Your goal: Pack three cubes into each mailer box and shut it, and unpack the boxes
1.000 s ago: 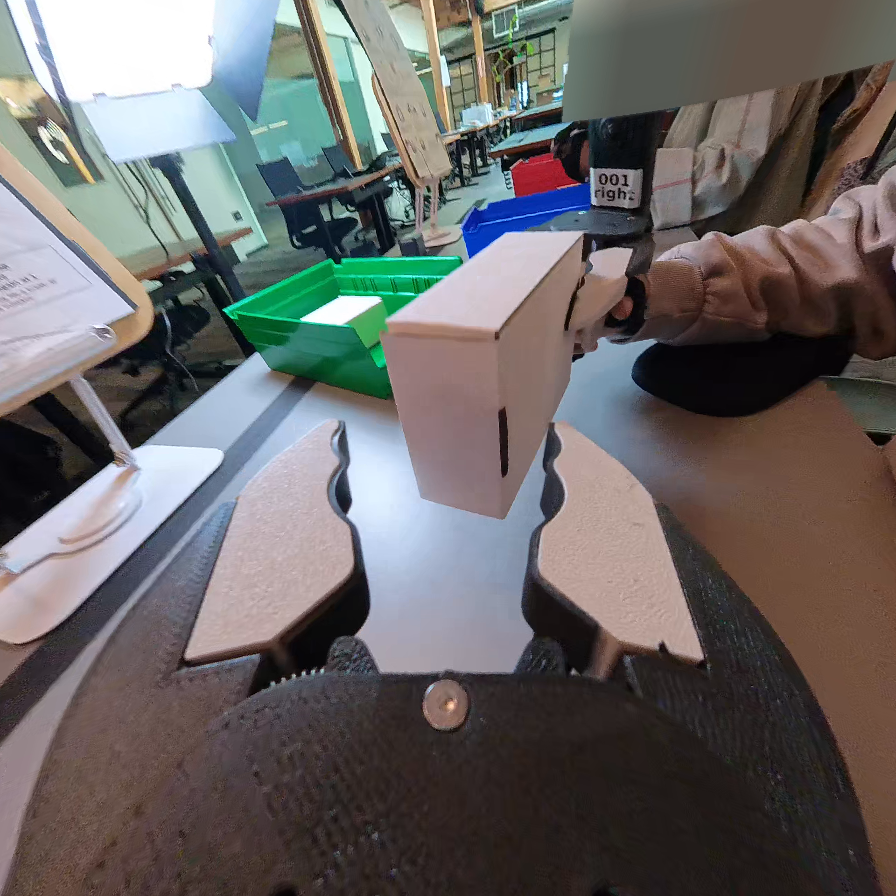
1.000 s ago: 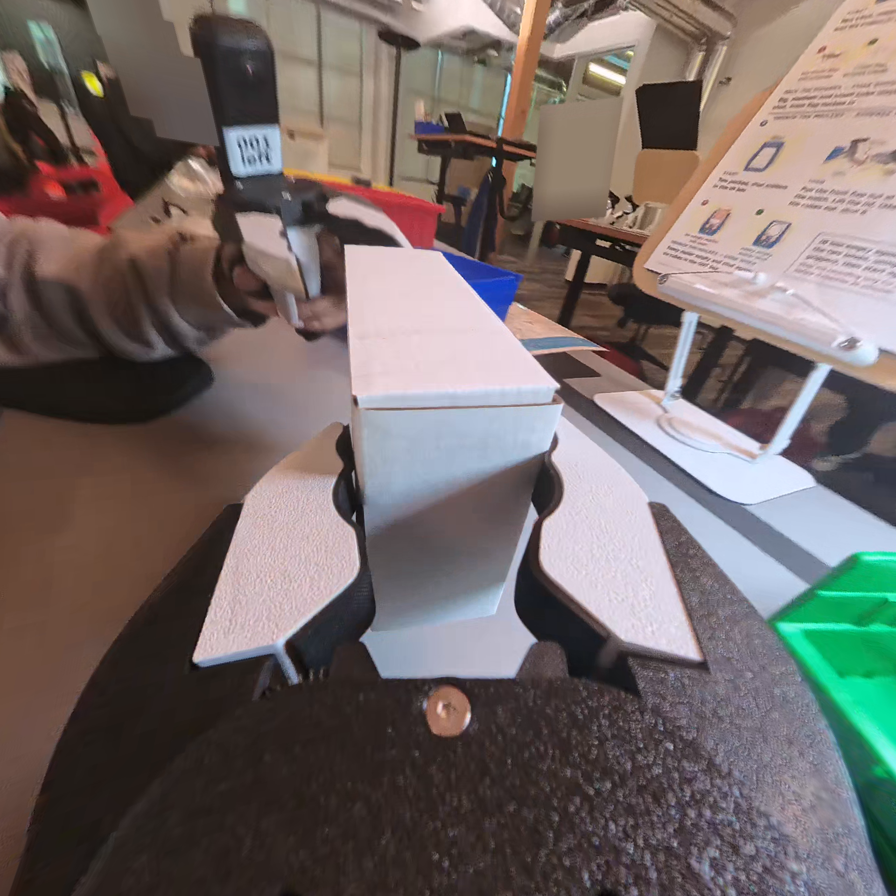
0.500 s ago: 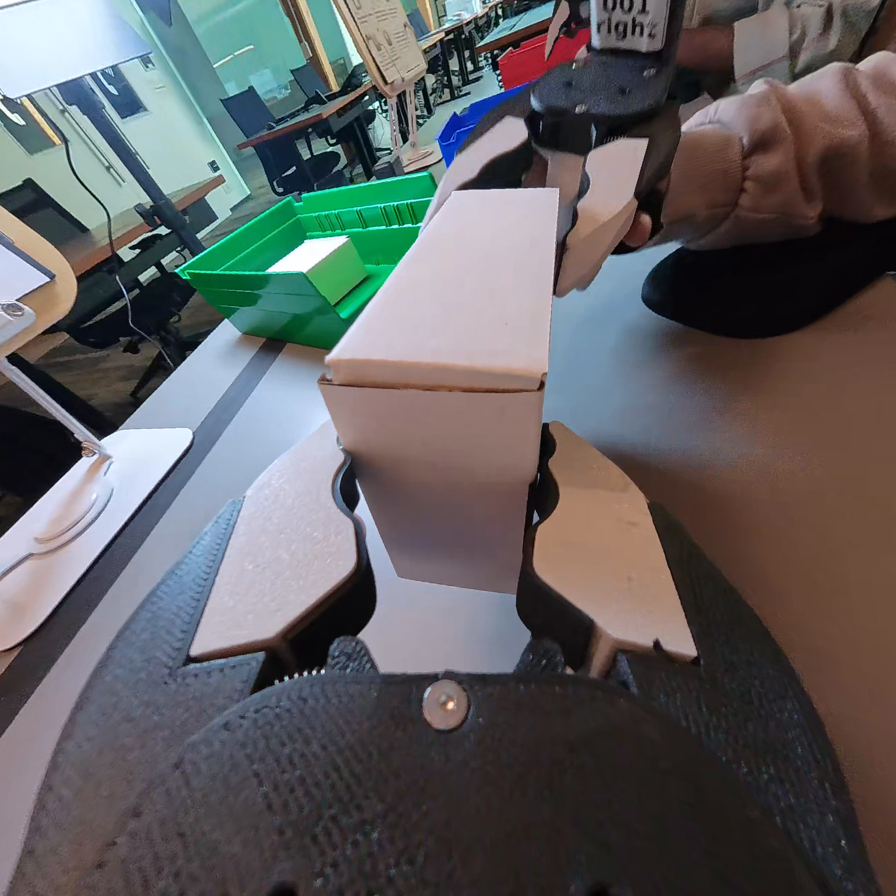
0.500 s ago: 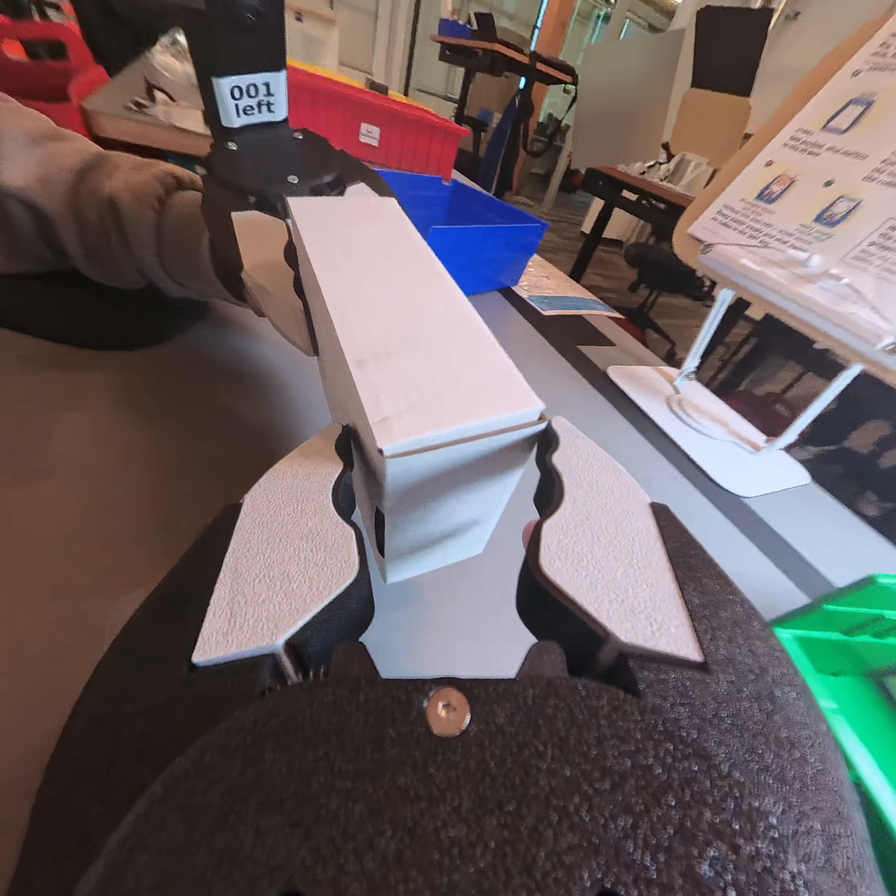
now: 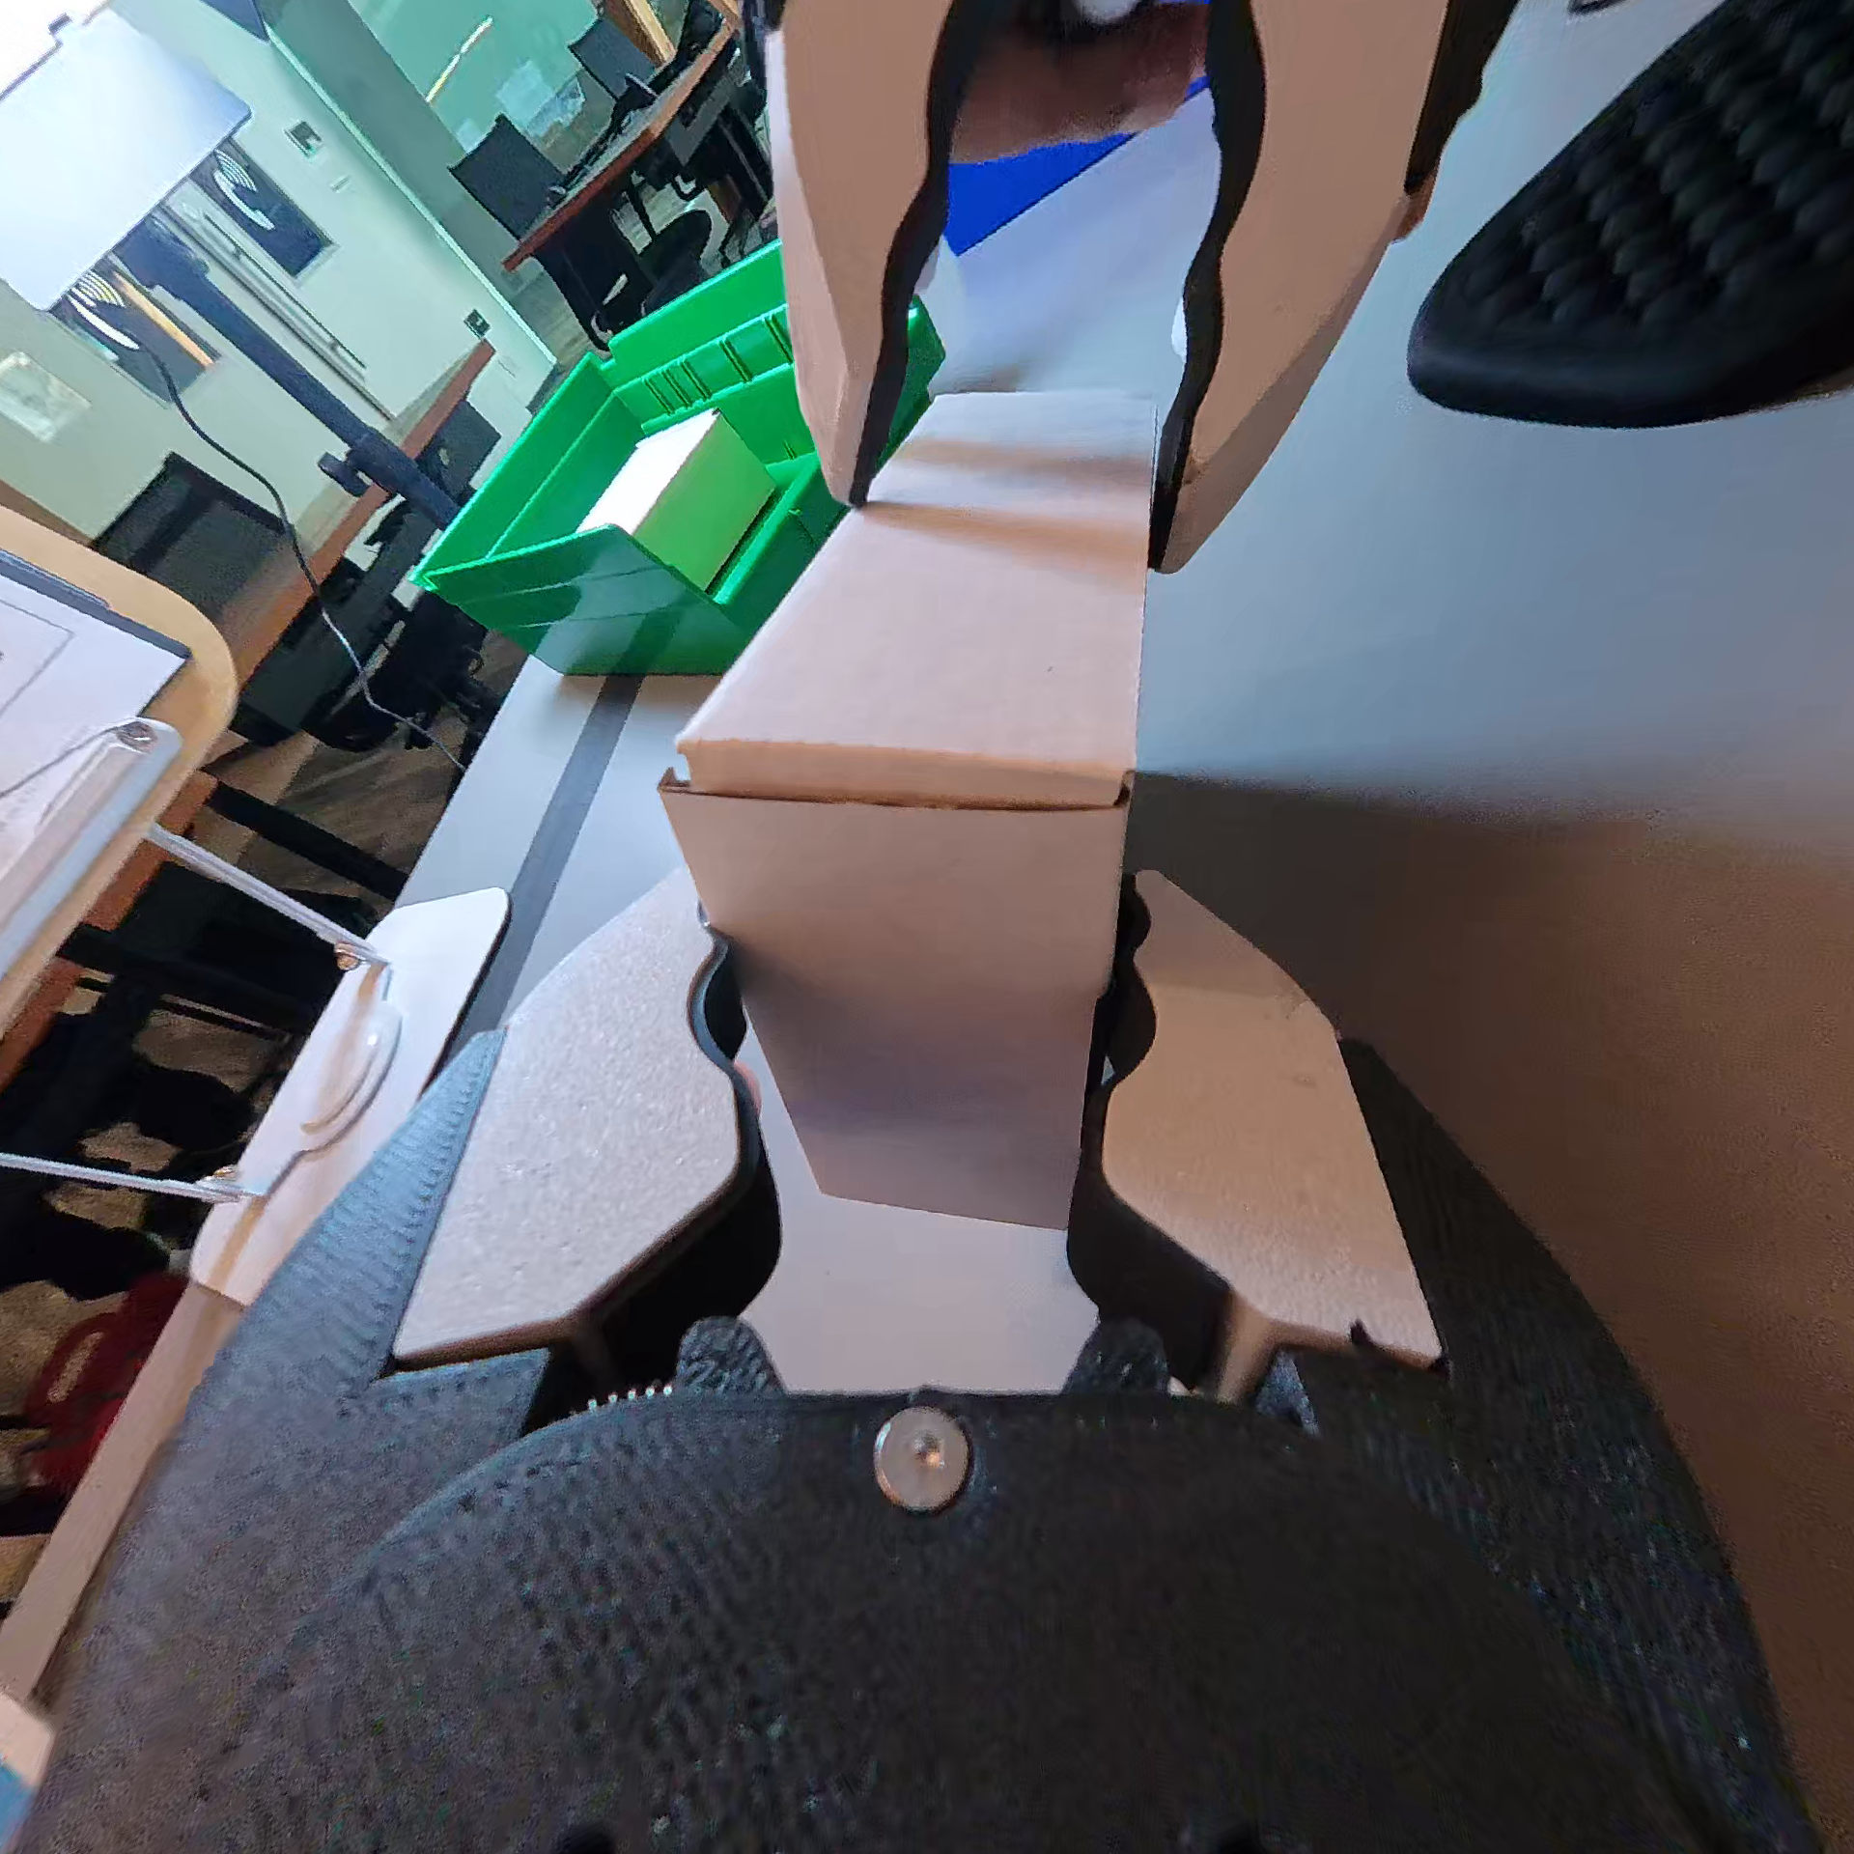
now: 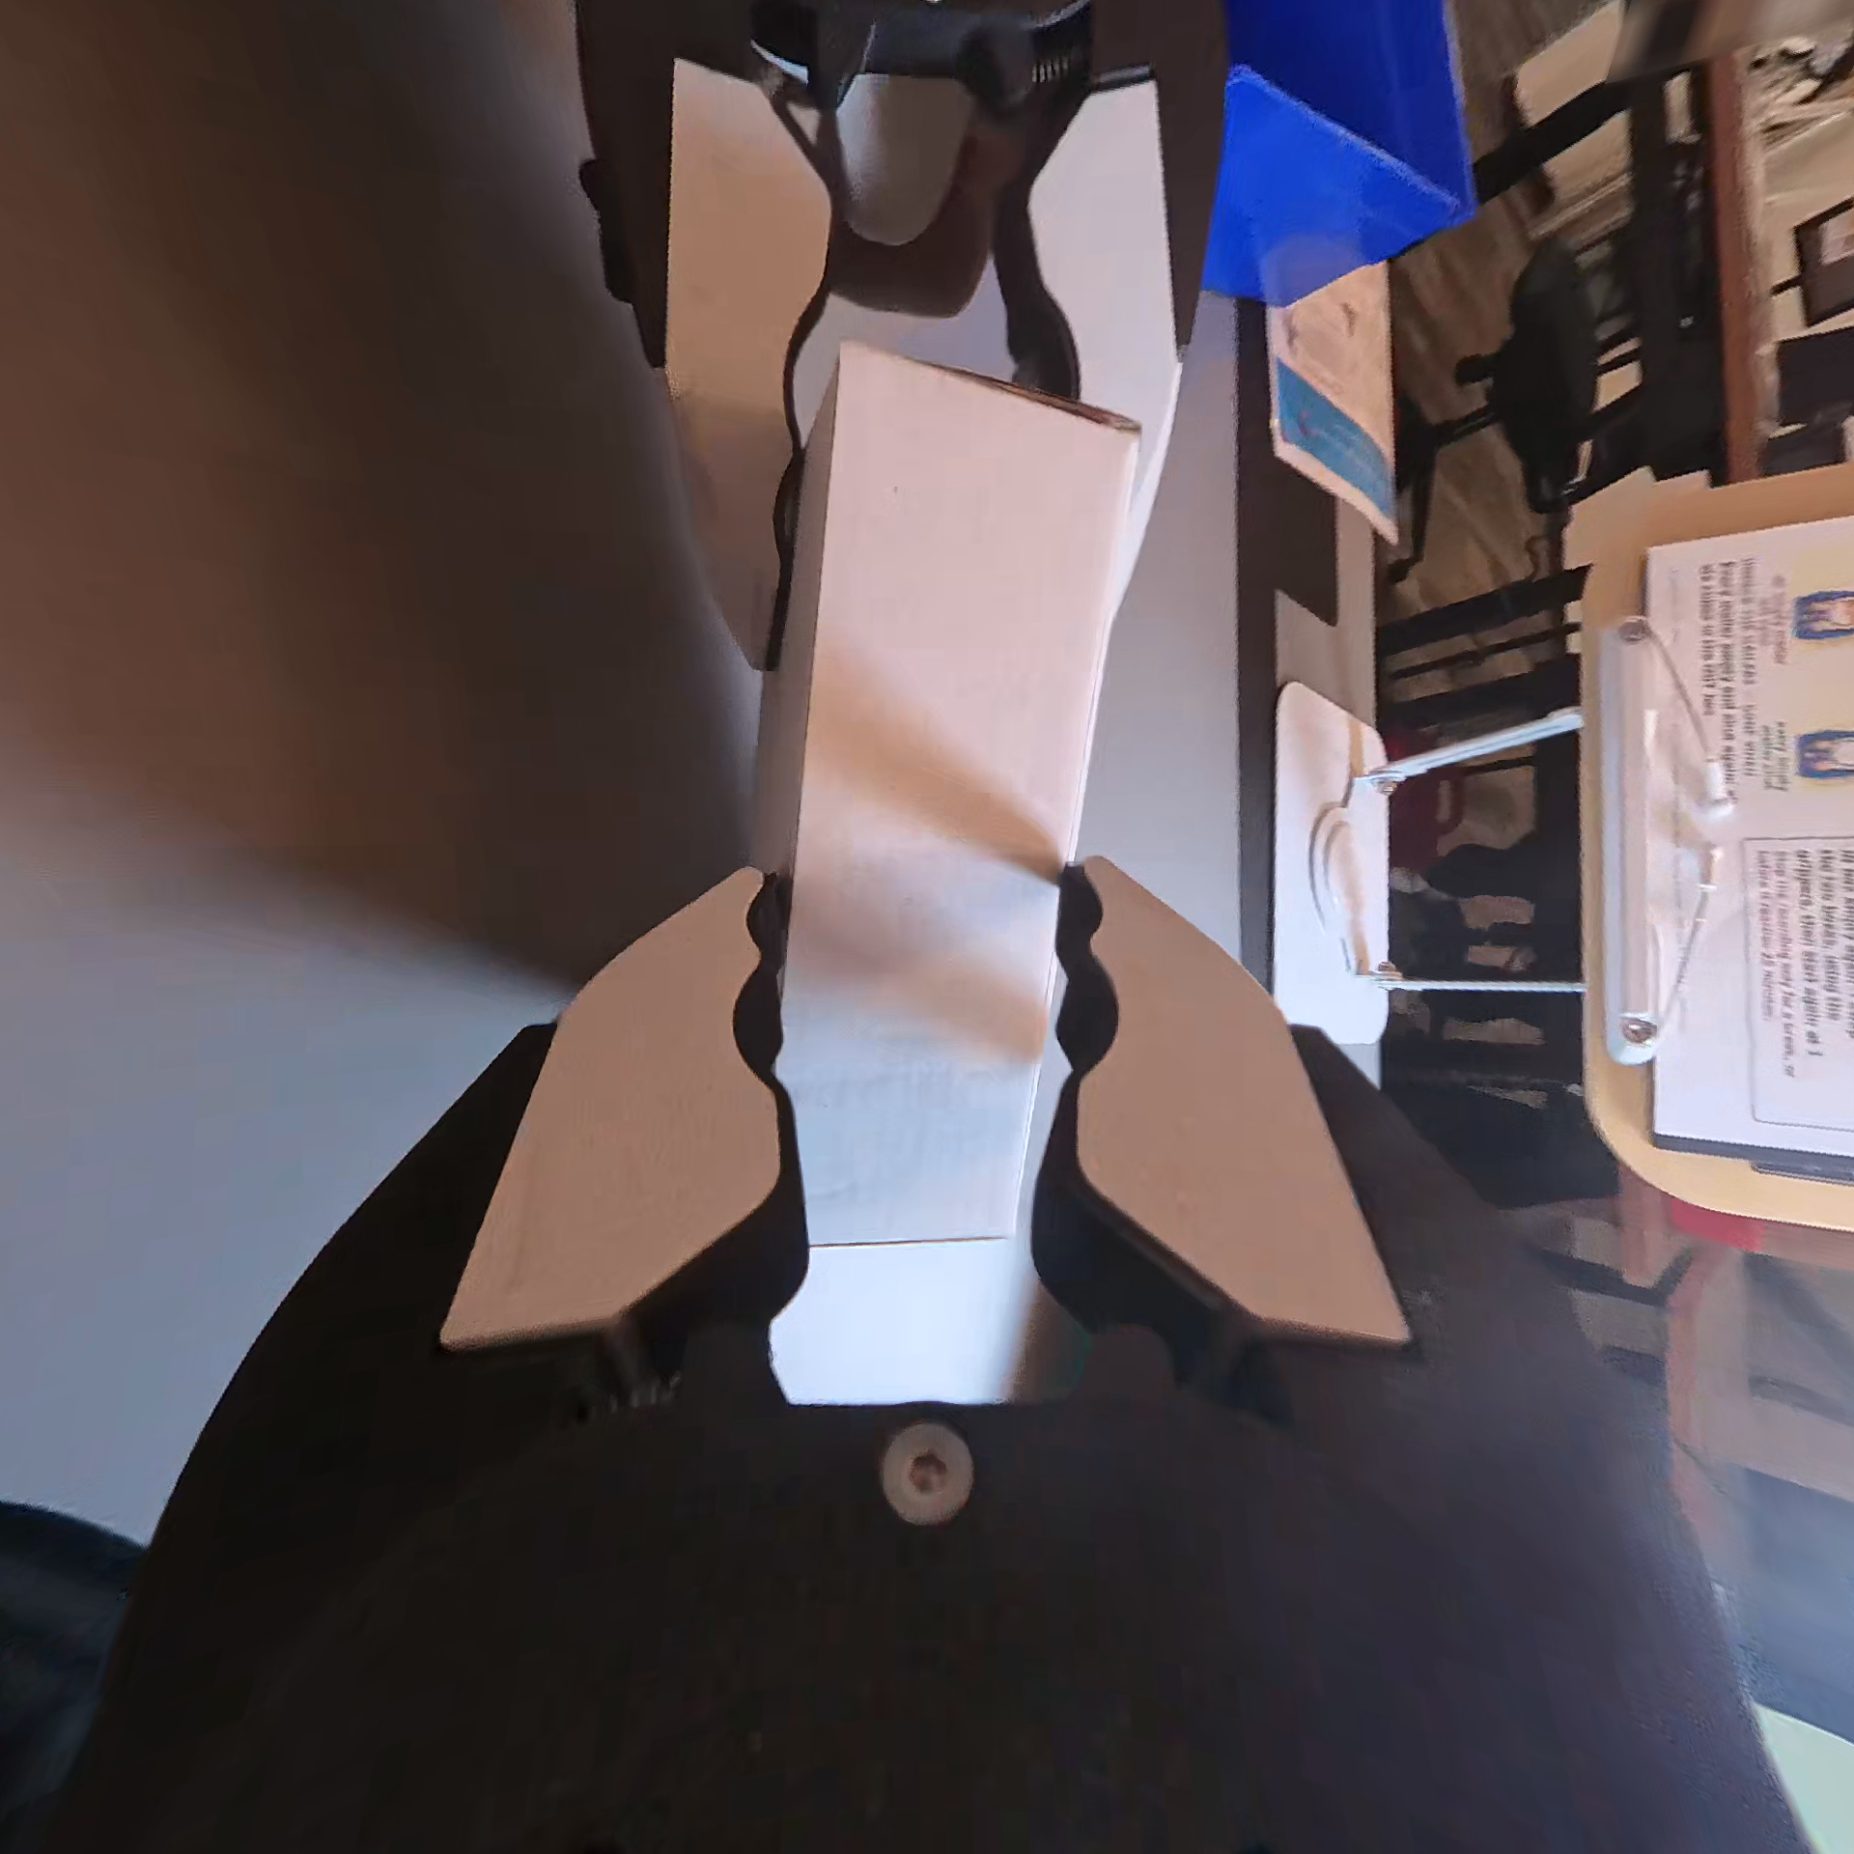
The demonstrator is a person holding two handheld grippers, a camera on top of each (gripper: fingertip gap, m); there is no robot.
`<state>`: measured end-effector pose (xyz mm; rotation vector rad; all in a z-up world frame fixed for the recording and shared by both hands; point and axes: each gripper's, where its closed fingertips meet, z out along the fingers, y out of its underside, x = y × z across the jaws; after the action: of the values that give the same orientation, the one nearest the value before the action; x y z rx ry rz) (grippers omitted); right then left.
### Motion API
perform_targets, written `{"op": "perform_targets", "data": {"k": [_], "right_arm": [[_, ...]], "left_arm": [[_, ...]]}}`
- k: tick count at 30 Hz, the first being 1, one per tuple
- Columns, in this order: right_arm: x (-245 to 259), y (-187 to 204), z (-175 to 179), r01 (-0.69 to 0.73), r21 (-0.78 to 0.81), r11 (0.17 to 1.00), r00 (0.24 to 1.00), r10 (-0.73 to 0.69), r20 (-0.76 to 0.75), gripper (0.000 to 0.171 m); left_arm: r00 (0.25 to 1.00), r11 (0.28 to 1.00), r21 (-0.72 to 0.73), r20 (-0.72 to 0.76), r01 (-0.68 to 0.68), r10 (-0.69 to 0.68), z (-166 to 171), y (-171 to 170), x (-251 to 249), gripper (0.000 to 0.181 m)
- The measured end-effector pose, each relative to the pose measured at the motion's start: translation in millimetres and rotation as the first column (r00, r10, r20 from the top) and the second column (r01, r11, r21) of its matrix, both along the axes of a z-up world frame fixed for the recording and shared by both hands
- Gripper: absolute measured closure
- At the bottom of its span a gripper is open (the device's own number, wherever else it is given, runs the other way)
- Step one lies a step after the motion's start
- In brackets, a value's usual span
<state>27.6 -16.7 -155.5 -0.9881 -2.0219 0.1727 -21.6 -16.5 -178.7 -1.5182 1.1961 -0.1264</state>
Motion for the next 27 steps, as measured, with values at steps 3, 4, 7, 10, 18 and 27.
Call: {"op": "perform_targets", "data": {"k": [3,4,7,10,18,27], "right_arm": [[0,-3,2,-0.01,-0.044,0.999,0.999,0.012,0.052,0.119],[0,-3,2,-0.011,-0.043,0.999,0.998,0.014,0.069,0.119],[1,-4,3,-0.018,-0.021,1.0,0.993,0.02,0.12,0.12],[3,-3,3,-0.028,0.007,1.0,0.987,0.027,0.161,0.121],[11,-11,-3,-0.104,-0.054,0.993,0.956,0.115,0.269,0.135],[1,-7,5,-0.066,0.034,0.997,0.977,0.058,0.205,0.098]], "left_arm": [[0.999,0.999,0.045,-0.041,-0.009,0.01,3,-2,-2,0.109],[0.998,0.998,0.061,-0.056,-0.01,0.013,4,-2,-2,0.11],[0.996,0.995,0.103,-0.089,-0.001,0.01,7,-5,-2,0.11],[0.994,0.99,0.14,-0.111,0.007,0.009,10,-8,-1,0.11],[0.981,0.972,0.225,-0.191,0.063,-0.02,14,-15,2,0.111],[0.998,0.985,0.171,-0.06,0.013,-0.003,22,-11,-1,0.112]]}}
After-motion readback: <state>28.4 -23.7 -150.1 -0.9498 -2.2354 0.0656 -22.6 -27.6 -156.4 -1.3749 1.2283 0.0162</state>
